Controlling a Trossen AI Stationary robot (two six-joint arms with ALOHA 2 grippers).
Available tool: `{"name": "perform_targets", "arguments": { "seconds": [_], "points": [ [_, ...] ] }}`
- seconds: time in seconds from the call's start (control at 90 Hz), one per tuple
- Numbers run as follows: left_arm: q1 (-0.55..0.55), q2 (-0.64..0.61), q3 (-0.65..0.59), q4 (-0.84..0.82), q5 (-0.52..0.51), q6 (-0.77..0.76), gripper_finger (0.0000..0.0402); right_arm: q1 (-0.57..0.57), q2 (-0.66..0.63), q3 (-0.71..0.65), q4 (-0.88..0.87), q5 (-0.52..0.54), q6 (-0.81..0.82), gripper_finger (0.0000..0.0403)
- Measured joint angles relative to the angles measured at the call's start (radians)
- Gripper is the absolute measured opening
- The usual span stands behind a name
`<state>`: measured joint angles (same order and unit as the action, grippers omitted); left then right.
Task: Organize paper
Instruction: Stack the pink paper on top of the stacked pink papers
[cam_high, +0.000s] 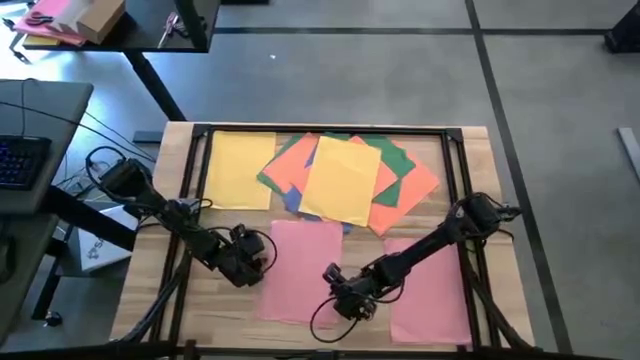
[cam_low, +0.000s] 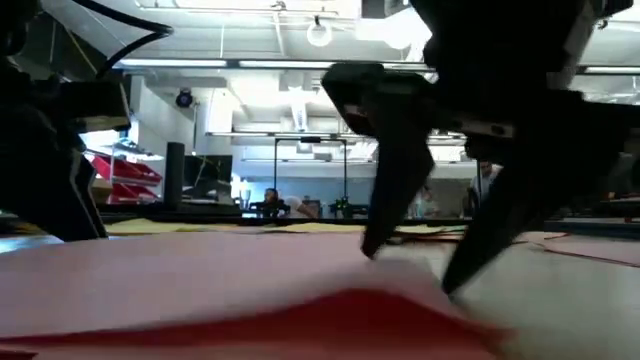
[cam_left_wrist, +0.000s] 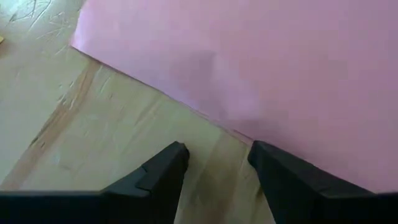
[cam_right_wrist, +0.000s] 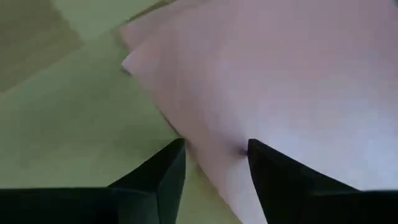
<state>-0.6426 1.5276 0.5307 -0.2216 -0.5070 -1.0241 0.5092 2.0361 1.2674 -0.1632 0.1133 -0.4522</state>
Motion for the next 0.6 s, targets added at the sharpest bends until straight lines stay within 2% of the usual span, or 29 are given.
{"name": "perform_targets", "arguments": {
  "seconds": [0.144, 0.333, 0.467, 0.6],
  "points": [
    [0.000, 0.000, 0.000, 0.001, 0.000, -0.003, 0.0179, 0.000, -0.002, 0.084, -0.066, 0.053, -0.001, 0.0157],
    [0.000, 0.000, 0.000, 0.001, 0.003, -0.016, 0.0179, 0.000, -0.003, 0.158, -0.128, 0.019, 0.006, 0.0157],
    [0.000, 0.000, 0.000, 0.005, 0.002, -0.021, 0.0179, 0.001, -0.002, 0.159, -0.096, 0.032, -0.002, 0.0157],
    [0.000, 0.000, 0.000, 0.007, 0.001, -0.021, 0.0179, 0.000, 0.001, 0.158, -0.001, 0.137, -0.080, 0.0157]
  ]
}}
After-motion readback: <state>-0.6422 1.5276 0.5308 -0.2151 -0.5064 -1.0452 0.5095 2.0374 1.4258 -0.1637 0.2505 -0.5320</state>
